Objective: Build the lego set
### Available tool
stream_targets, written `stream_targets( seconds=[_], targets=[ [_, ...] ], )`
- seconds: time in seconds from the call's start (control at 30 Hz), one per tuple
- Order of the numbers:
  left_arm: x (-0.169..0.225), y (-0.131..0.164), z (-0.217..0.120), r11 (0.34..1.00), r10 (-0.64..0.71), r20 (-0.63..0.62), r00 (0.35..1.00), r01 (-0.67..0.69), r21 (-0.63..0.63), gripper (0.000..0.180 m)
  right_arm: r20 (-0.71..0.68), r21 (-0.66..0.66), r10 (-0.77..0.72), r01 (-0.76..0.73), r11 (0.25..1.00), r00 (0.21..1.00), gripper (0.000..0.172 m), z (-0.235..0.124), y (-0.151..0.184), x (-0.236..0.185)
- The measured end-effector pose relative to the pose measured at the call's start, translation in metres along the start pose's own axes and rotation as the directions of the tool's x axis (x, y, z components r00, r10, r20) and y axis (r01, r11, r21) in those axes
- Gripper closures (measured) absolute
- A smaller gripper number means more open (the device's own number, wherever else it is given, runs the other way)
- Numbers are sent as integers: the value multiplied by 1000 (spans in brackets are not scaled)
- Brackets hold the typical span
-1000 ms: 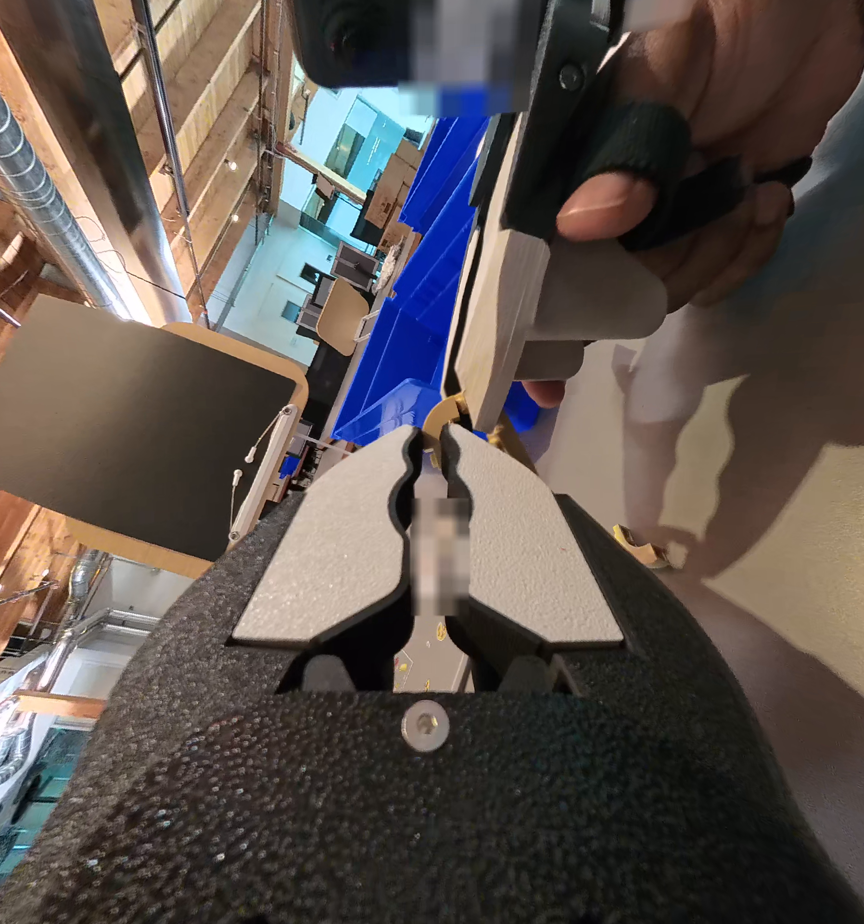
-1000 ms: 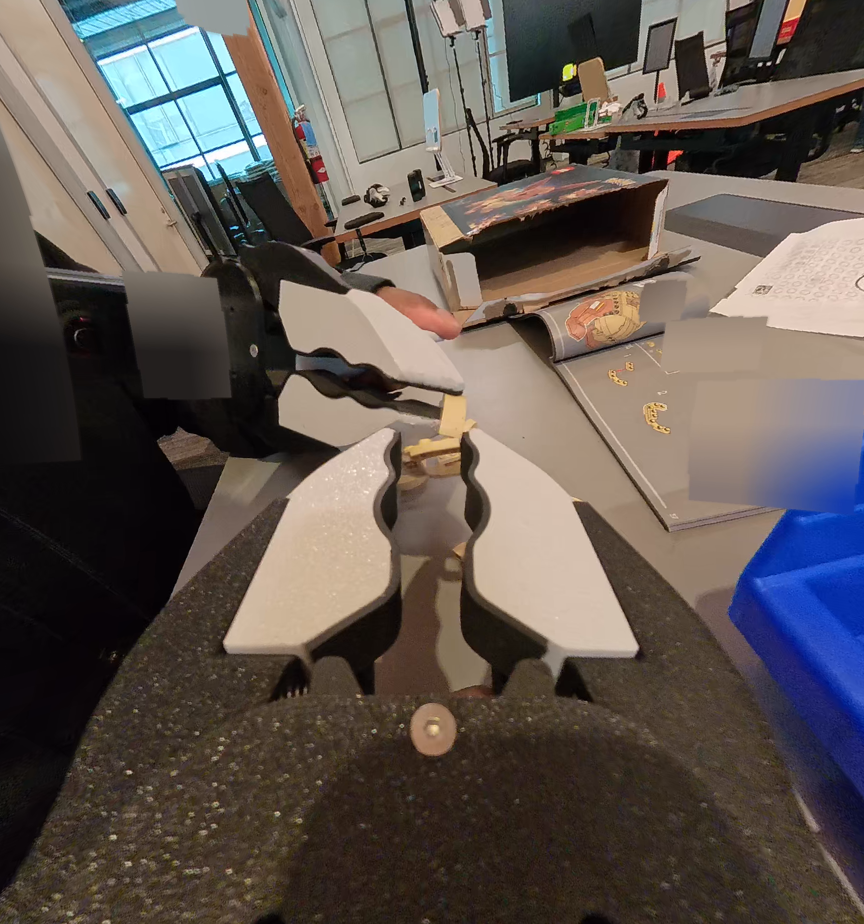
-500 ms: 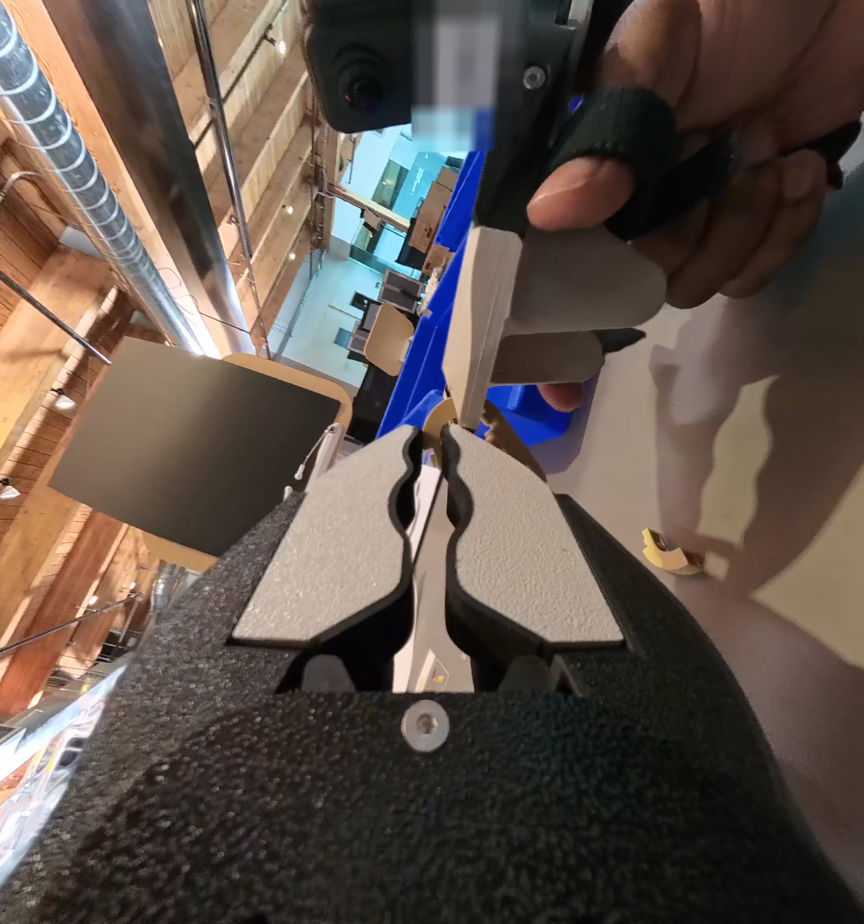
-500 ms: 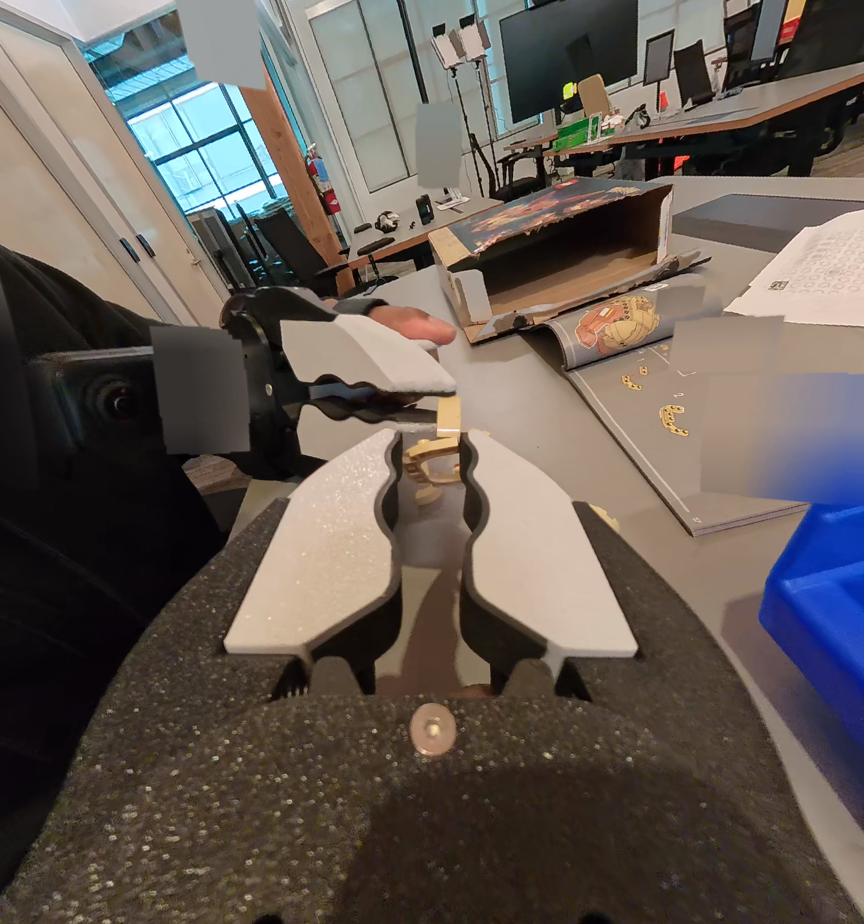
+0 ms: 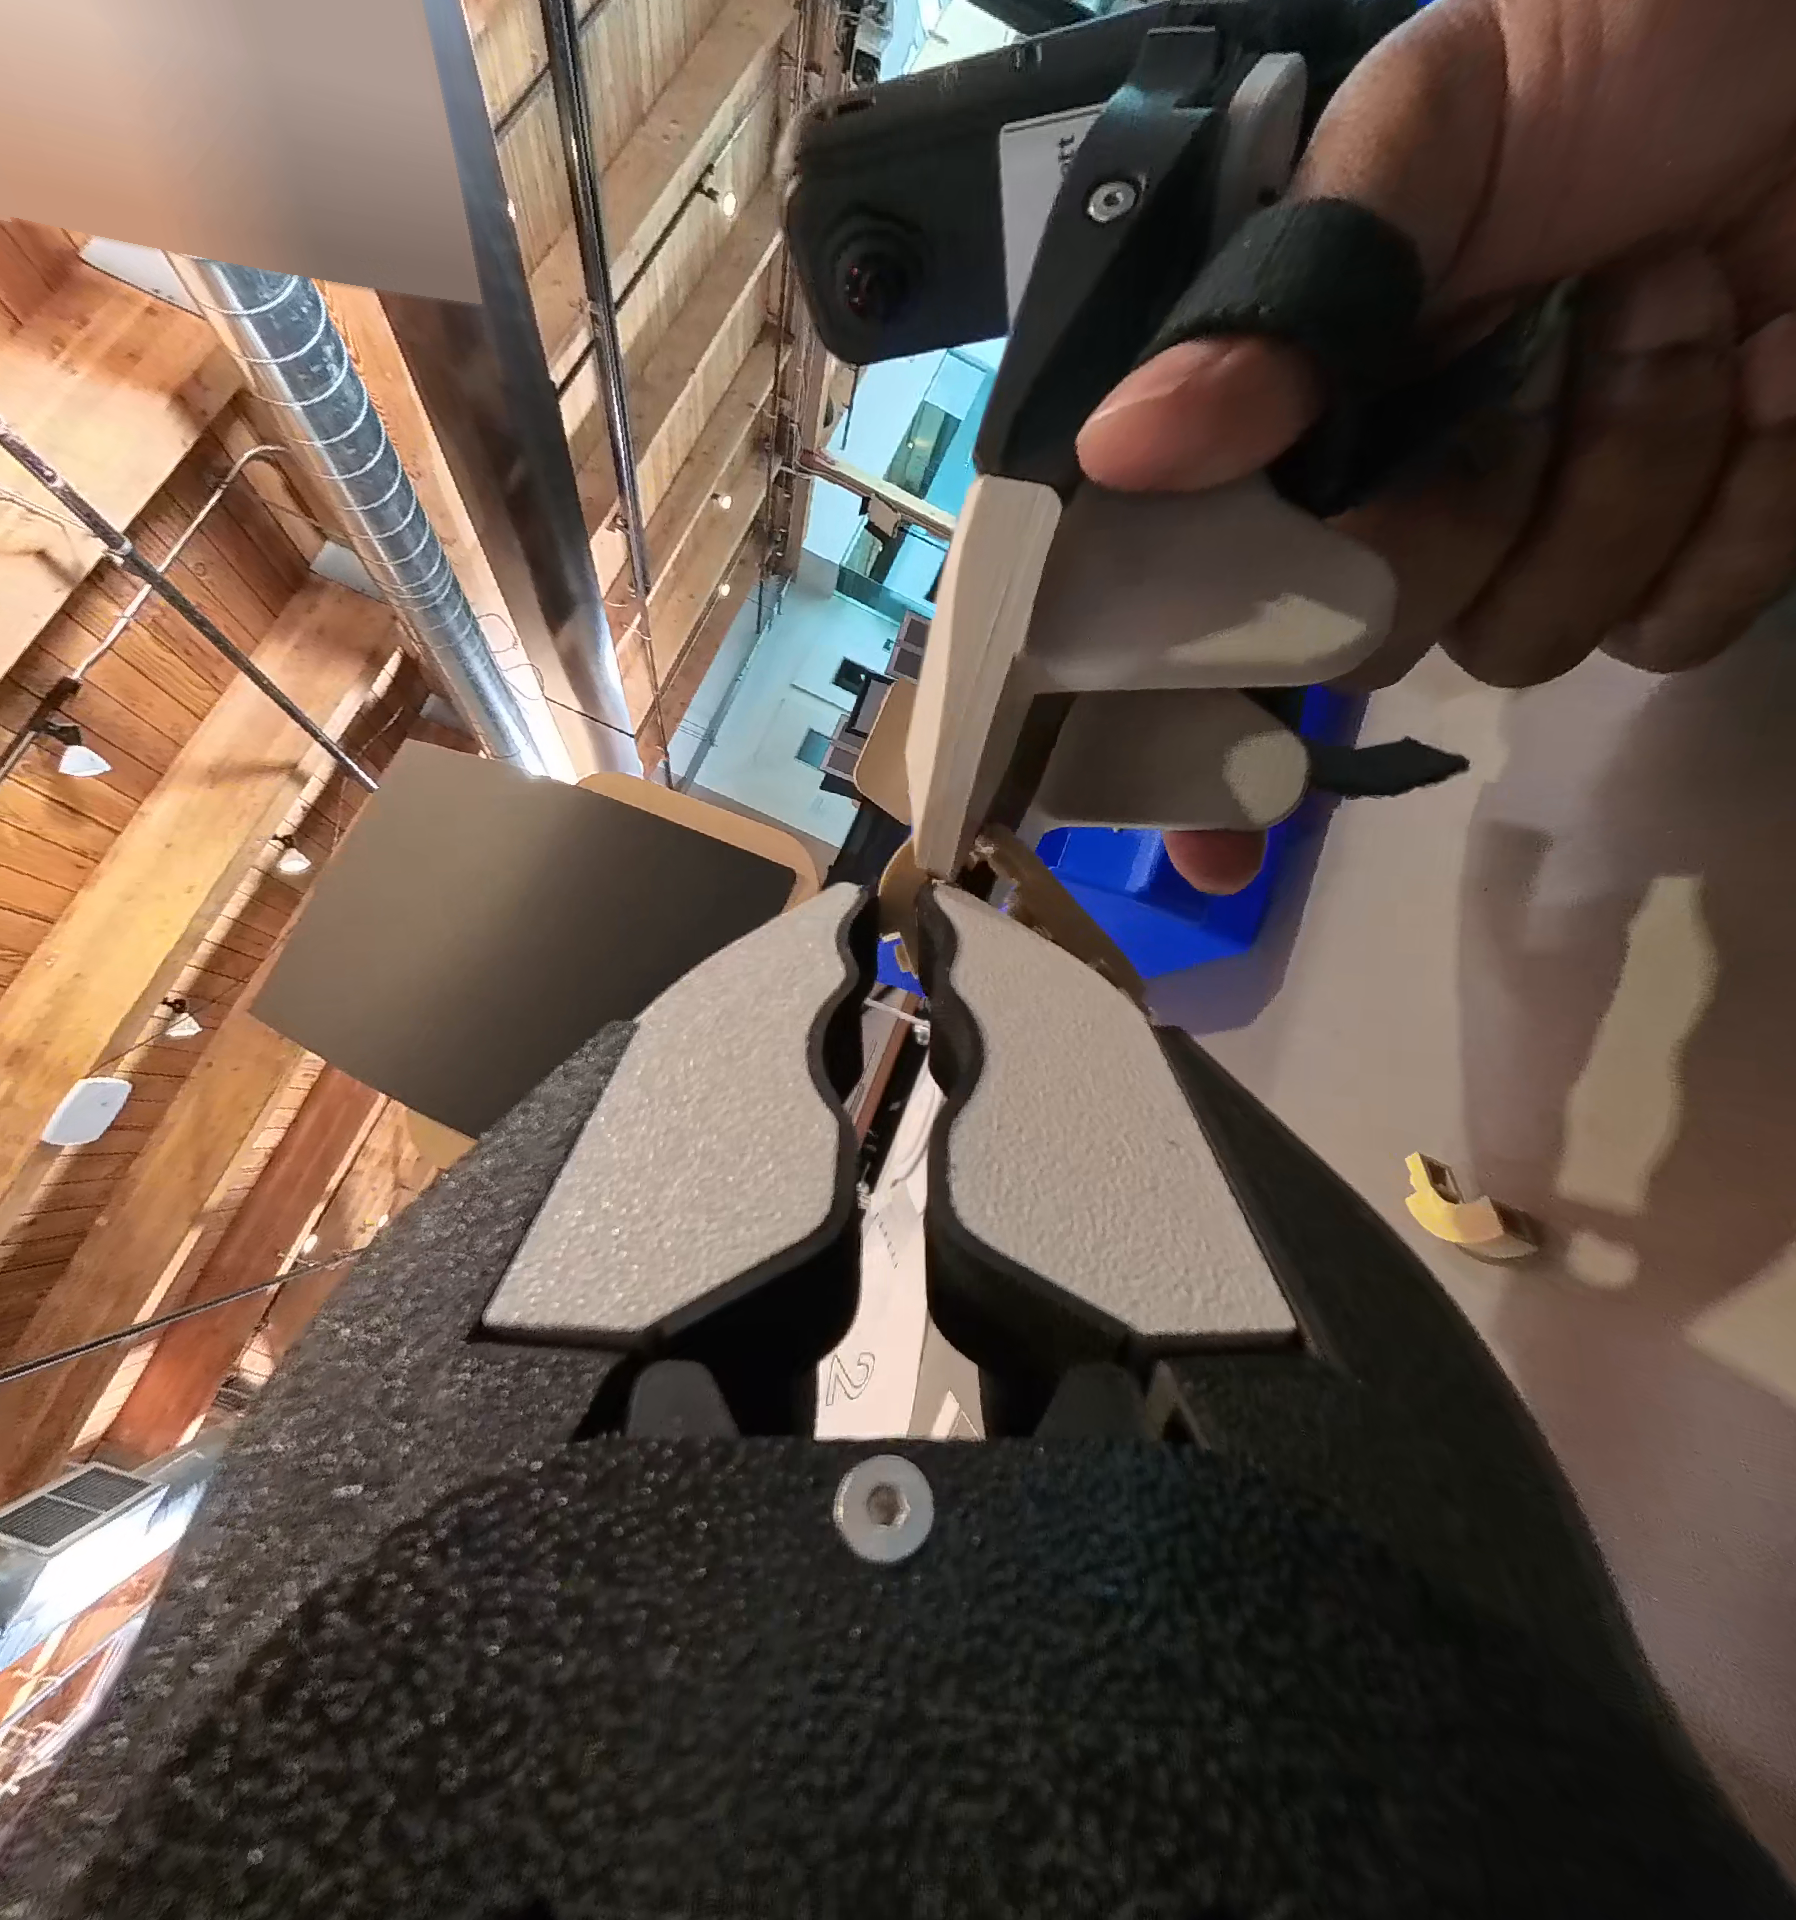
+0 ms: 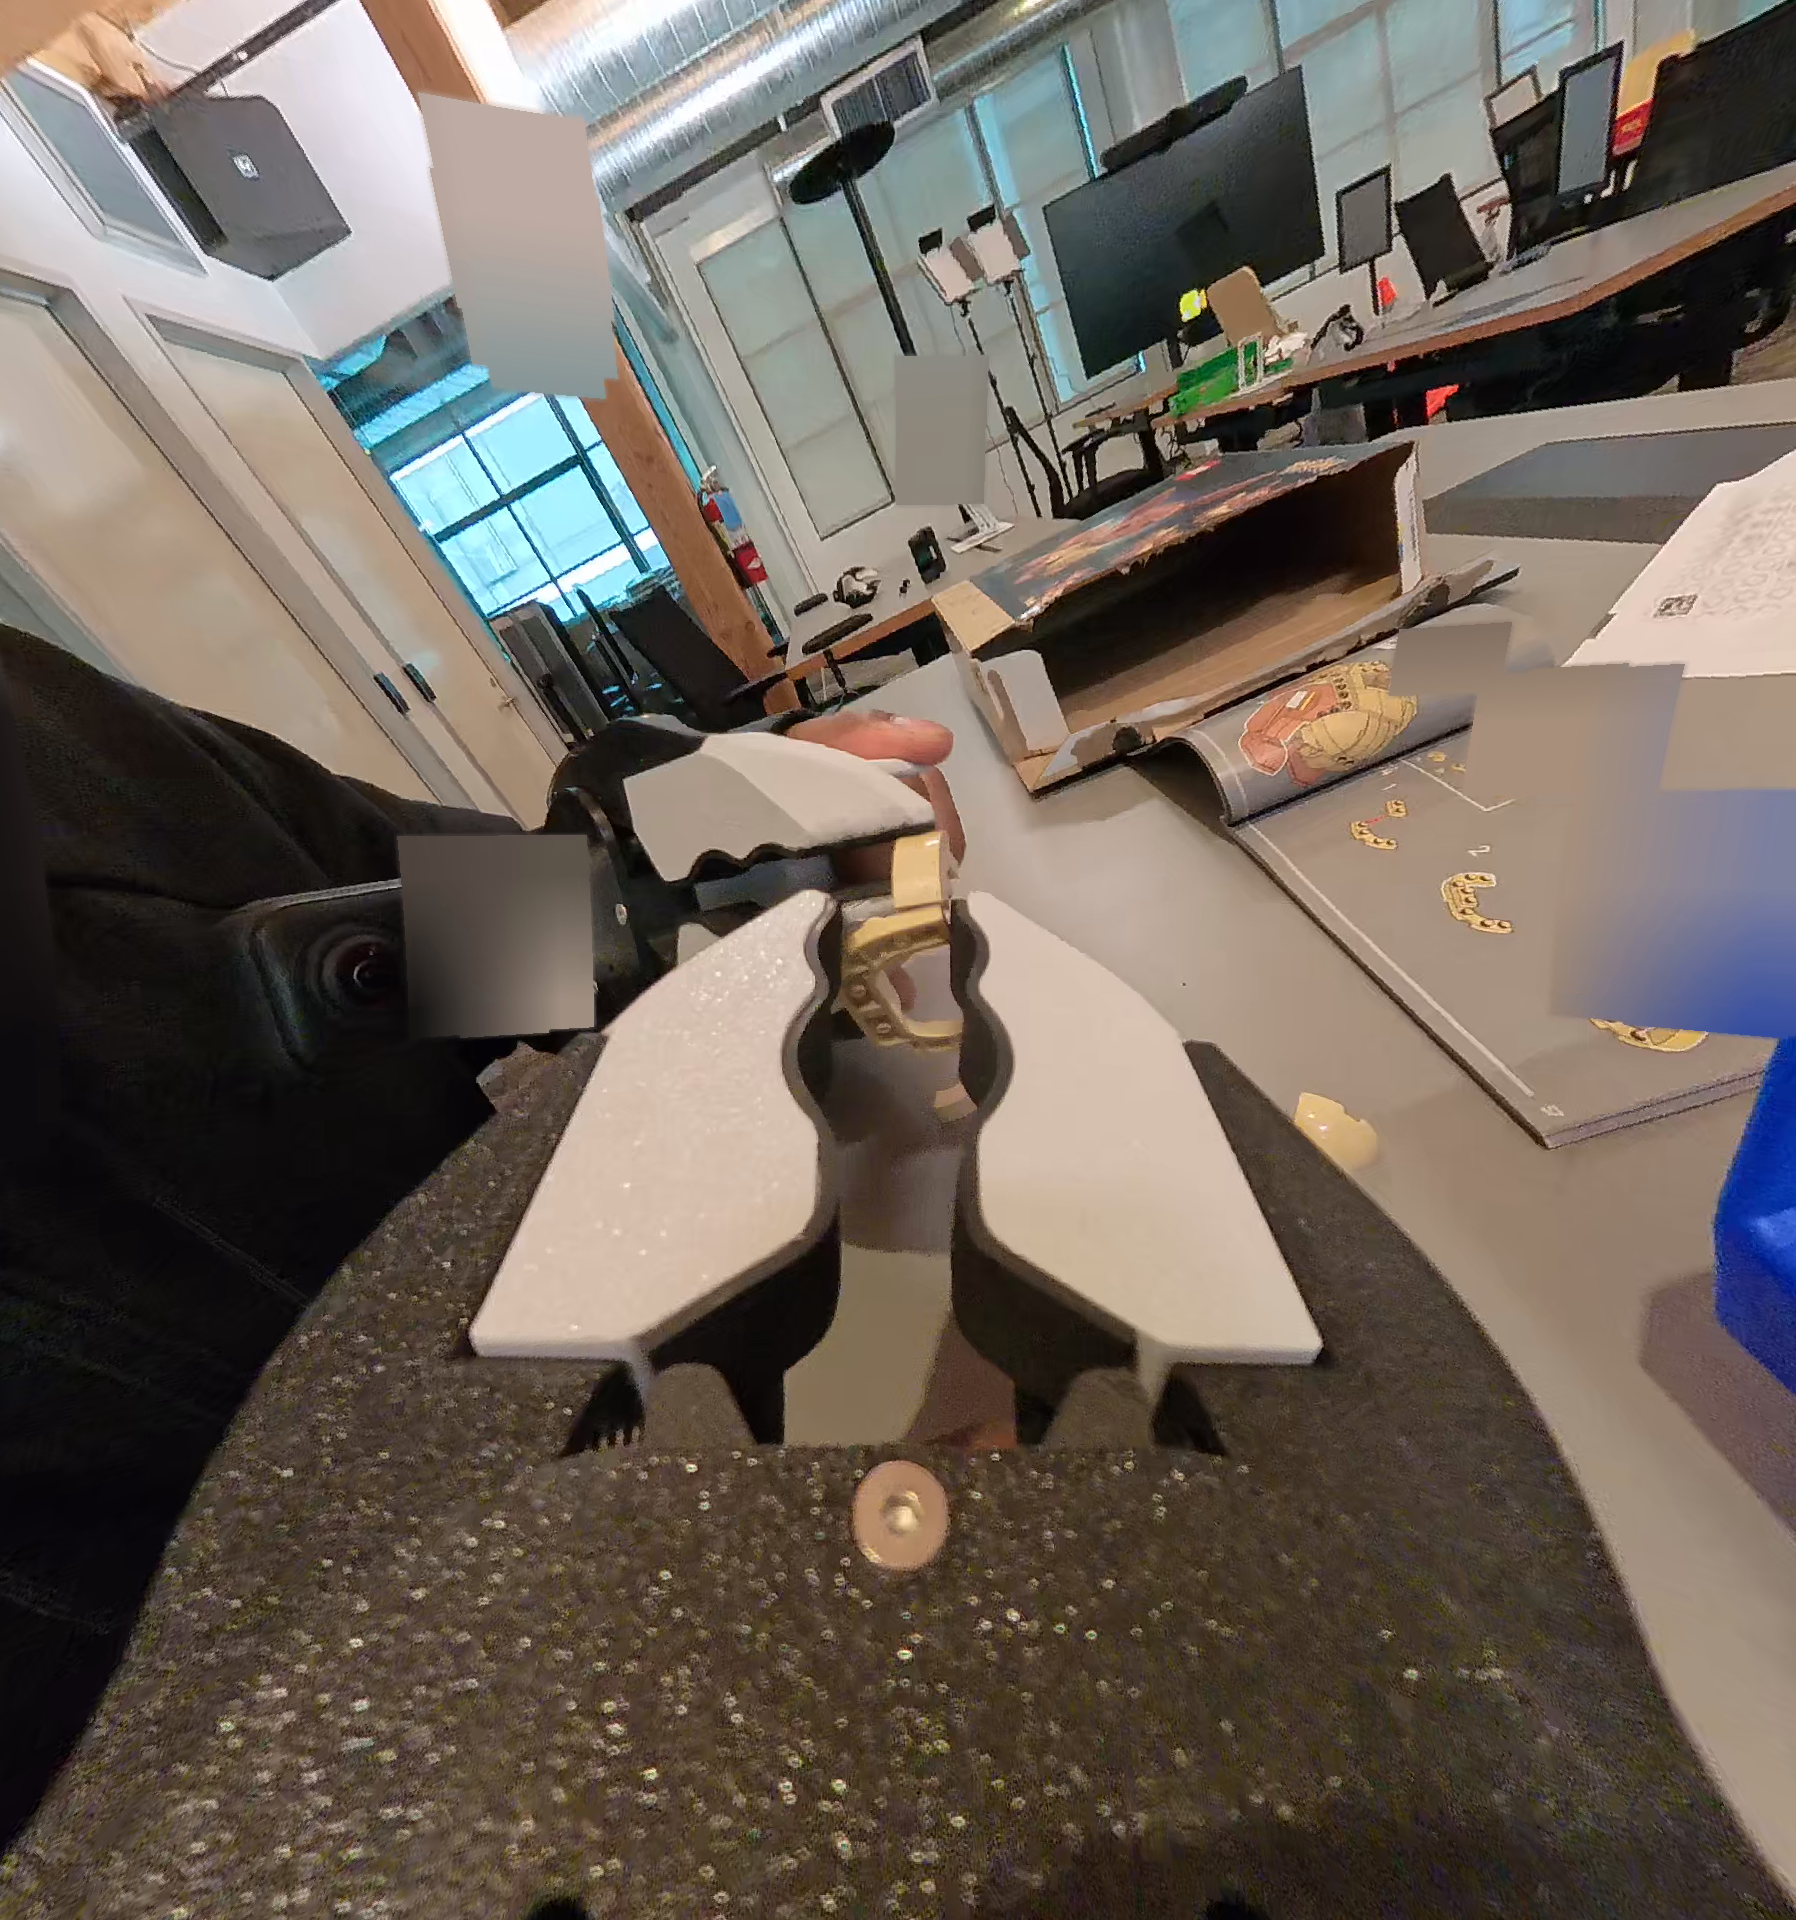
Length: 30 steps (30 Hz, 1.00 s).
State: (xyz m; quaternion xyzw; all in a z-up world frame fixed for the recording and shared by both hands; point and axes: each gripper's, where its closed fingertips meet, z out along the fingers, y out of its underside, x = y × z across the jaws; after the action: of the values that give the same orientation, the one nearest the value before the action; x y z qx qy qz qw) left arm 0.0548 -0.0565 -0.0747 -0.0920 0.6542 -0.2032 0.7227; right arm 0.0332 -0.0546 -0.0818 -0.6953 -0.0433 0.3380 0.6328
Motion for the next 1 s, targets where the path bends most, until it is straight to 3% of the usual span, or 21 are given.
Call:
stream_targets(
  seconds=[0.37, 0.83, 1.0],
  targets=[
    [-7, -3, -1, 999, -50, 24, 998, 49, 17, 174, -23, 47, -45, 46, 998, 999, 154, 0, -7, -5],
    [-10, -7, -4, 999, 39, 77, 996, -42, 29, 174, 4, 84, 21, -22, 996, 1000, 155, 0, -11, -9],
    [-8, -11, -5, 996, 73, 86, 994, -77, 47, 173, 26, 107, 67, -69, 992, 997, 163, -2, -13, -9]
  ],
)
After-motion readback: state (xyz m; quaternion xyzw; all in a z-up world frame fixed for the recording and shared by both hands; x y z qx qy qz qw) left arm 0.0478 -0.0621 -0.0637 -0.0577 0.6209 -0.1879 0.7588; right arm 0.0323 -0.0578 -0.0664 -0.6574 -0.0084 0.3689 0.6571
